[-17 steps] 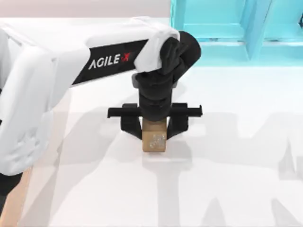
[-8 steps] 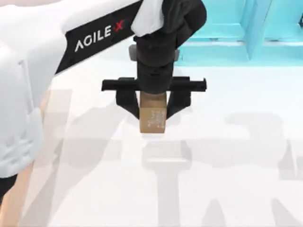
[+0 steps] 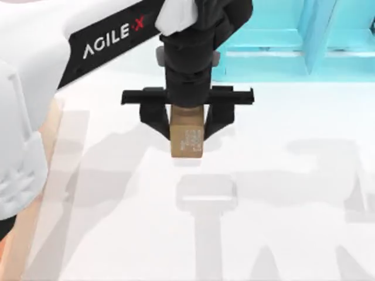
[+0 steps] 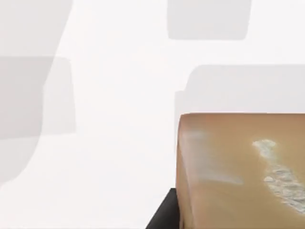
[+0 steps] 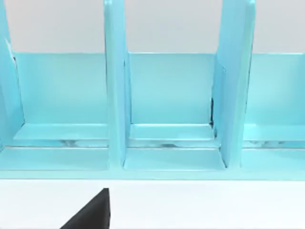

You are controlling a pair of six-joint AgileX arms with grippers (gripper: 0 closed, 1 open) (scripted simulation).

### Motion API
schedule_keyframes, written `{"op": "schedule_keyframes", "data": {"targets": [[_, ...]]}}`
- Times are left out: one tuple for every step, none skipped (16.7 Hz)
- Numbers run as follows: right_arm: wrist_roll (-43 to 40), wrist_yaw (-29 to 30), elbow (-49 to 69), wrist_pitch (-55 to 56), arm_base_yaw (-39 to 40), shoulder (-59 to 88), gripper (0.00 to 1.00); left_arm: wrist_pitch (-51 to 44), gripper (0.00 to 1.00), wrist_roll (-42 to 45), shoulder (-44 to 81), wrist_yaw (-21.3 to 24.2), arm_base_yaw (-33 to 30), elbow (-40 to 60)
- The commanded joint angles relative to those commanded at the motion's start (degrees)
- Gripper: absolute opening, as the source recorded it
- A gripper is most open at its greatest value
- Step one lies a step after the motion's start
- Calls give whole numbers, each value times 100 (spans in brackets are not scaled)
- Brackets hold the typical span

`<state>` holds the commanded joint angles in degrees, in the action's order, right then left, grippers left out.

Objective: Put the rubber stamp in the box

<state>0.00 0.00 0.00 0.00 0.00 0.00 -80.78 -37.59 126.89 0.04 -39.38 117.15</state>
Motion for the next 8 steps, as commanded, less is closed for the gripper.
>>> {"op": "schedule_keyframes", "data": {"targets": [[0, 0, 0, 0, 0, 0, 100, -10, 0, 127, -50, 1, 124, -57], [0, 0, 0, 0, 0, 0, 100, -17, 0, 315, -125, 3, 311, -139], [0, 0, 0, 0, 0, 0, 100, -21, 0, 550, -222, 5, 549, -239], [0, 0, 0, 0, 0, 0, 100, -21, 0, 831, -340, 8, 841, -357], [0, 0, 0, 0, 0, 0, 100, -19, 0, 1146, -469, 10, 1172, -488], [0, 0, 0, 0, 0, 0, 100, -16, 0, 1495, -608, 10, 1532, -636], [0, 0, 0, 0, 0, 0, 100, -15, 0, 1877, -756, 8, 1918, -800], [0, 0, 0, 0, 0, 0, 100, -14, 0, 2284, -911, 4, 2324, -975]]}}
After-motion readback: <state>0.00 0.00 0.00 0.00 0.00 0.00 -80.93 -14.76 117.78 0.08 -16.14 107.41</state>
